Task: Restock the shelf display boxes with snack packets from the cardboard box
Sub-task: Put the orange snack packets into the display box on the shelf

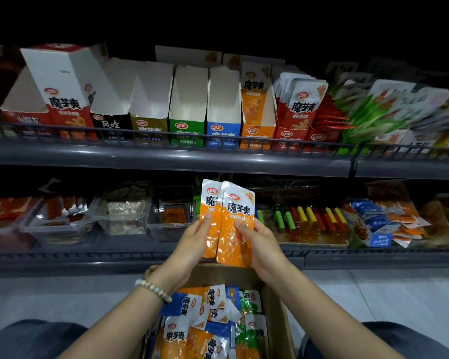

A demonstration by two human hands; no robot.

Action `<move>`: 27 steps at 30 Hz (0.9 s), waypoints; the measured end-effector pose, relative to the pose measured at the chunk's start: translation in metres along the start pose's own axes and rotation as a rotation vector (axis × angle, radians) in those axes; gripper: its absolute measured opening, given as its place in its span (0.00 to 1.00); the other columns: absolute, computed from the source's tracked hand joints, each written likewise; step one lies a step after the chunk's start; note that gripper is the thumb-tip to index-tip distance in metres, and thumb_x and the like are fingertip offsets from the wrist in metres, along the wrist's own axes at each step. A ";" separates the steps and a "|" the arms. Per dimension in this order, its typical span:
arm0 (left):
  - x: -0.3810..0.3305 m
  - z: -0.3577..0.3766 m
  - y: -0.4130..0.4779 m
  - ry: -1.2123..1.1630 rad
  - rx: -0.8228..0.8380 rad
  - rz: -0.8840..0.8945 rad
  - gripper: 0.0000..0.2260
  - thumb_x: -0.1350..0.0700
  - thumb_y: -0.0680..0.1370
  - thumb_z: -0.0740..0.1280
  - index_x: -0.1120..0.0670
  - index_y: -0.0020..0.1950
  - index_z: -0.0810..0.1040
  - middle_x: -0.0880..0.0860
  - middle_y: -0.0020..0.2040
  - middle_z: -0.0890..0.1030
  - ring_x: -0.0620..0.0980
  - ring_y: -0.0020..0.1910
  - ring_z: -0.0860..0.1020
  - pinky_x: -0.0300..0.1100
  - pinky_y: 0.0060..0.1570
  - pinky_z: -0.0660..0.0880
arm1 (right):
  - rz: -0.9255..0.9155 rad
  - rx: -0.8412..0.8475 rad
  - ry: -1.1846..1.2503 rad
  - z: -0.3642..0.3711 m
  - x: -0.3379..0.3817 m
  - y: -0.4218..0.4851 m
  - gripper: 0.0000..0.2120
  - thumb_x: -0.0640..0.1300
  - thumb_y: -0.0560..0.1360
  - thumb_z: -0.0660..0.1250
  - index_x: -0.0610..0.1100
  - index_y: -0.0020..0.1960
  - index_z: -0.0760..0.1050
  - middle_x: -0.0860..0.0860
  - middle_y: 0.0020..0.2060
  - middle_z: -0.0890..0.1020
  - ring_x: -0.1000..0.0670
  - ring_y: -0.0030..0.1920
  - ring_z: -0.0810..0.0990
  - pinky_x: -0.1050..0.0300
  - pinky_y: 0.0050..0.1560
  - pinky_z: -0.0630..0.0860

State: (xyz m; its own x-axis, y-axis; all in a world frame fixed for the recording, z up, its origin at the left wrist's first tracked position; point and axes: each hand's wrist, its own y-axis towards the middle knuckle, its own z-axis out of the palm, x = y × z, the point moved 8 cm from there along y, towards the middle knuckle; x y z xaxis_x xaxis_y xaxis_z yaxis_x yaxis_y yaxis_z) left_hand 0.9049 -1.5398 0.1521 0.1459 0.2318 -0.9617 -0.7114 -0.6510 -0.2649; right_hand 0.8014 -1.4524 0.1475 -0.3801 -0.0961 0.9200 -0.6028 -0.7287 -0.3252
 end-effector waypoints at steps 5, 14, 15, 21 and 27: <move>-0.017 0.009 -0.002 0.038 0.054 0.093 0.12 0.44 0.79 0.60 0.42 0.62 0.71 0.45 0.55 0.81 0.42 0.50 0.82 0.41 0.46 0.80 | -0.107 0.009 -0.090 0.007 0.018 -0.003 0.15 0.48 0.79 0.62 0.52 0.65 0.69 0.51 0.54 0.82 0.49 0.52 0.83 0.53 0.47 0.81; -0.055 0.026 -0.016 0.059 0.119 0.175 0.13 0.49 0.80 0.59 0.40 0.64 0.65 0.47 0.59 0.77 0.49 0.49 0.82 0.44 0.33 0.80 | -0.313 0.081 -0.191 0.027 0.058 -0.024 0.17 0.49 0.82 0.53 0.57 0.70 0.58 0.60 0.54 0.76 0.60 0.50 0.78 0.69 0.39 0.77; -0.062 0.027 -0.018 0.077 0.108 0.203 0.12 0.49 0.81 0.59 0.40 0.64 0.64 0.47 0.59 0.77 0.49 0.50 0.82 0.43 0.34 0.80 | -0.330 0.082 -0.185 0.029 0.064 -0.027 0.16 0.50 0.82 0.52 0.59 0.69 0.57 0.61 0.52 0.75 0.61 0.48 0.78 0.70 0.37 0.76; -0.110 0.033 -0.033 0.073 0.043 0.376 0.11 0.50 0.80 0.59 0.43 0.62 0.67 0.47 0.57 0.78 0.43 0.44 0.83 0.42 0.28 0.79 | -0.487 0.081 -0.233 0.041 0.114 -0.042 0.19 0.47 0.82 0.52 0.56 0.72 0.55 0.55 0.60 0.75 0.61 0.53 0.77 0.70 0.45 0.77; -0.149 0.029 -0.040 0.119 0.096 0.452 0.17 0.43 0.74 0.61 0.38 0.63 0.65 0.45 0.59 0.77 0.48 0.50 0.82 0.40 0.28 0.77 | -0.751 0.233 -0.430 0.051 0.216 -0.057 0.40 0.38 0.76 0.66 0.68 0.71 0.46 0.54 0.70 0.68 0.52 0.64 0.75 0.50 0.60 0.77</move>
State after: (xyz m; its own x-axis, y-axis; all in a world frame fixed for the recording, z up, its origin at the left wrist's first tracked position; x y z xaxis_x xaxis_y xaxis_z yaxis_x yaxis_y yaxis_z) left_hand 0.8919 -1.5276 0.3078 -0.1194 -0.1470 -0.9819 -0.7814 -0.5962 0.1842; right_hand 0.7895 -1.4665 0.3754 0.3812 0.2503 0.8900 -0.4112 -0.8163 0.4057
